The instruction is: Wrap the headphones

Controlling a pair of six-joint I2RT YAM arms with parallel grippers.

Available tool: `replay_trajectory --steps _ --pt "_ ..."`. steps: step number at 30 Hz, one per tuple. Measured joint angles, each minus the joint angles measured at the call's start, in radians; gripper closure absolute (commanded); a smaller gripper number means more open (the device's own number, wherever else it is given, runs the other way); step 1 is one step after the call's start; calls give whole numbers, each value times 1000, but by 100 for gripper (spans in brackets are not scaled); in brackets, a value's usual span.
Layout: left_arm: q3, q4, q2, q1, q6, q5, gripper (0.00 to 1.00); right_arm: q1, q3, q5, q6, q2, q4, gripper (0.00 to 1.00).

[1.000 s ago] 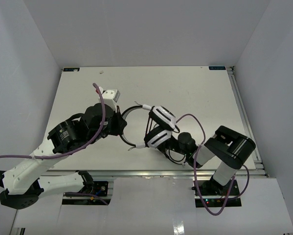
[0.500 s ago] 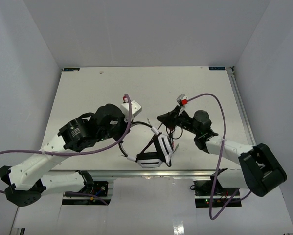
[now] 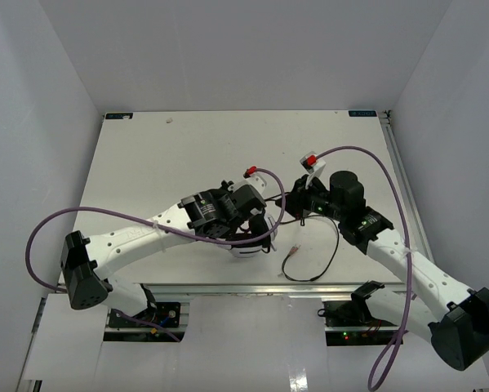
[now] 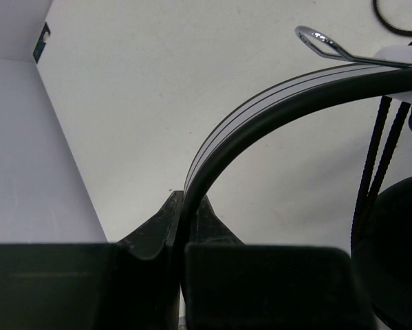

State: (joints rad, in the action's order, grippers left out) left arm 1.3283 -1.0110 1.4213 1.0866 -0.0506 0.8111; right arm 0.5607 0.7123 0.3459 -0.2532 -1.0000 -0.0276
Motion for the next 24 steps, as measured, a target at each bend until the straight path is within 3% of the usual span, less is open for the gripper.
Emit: replay_trajectory --steps 4,8,16,24 --pt "30 0 30 8 -45 140 100 31 -6 33 -9 66 12 92" --pt "99 -58 88 12 -187 225 100 81 -35 68 -33 109 -29 92" --pt "229 -276 195 21 -476 247 100 203 -65 21 -64 113 -78 92" --pt "293 -364 209 21 -673 230 100 350 -147 -54 -81 100 -219 87"
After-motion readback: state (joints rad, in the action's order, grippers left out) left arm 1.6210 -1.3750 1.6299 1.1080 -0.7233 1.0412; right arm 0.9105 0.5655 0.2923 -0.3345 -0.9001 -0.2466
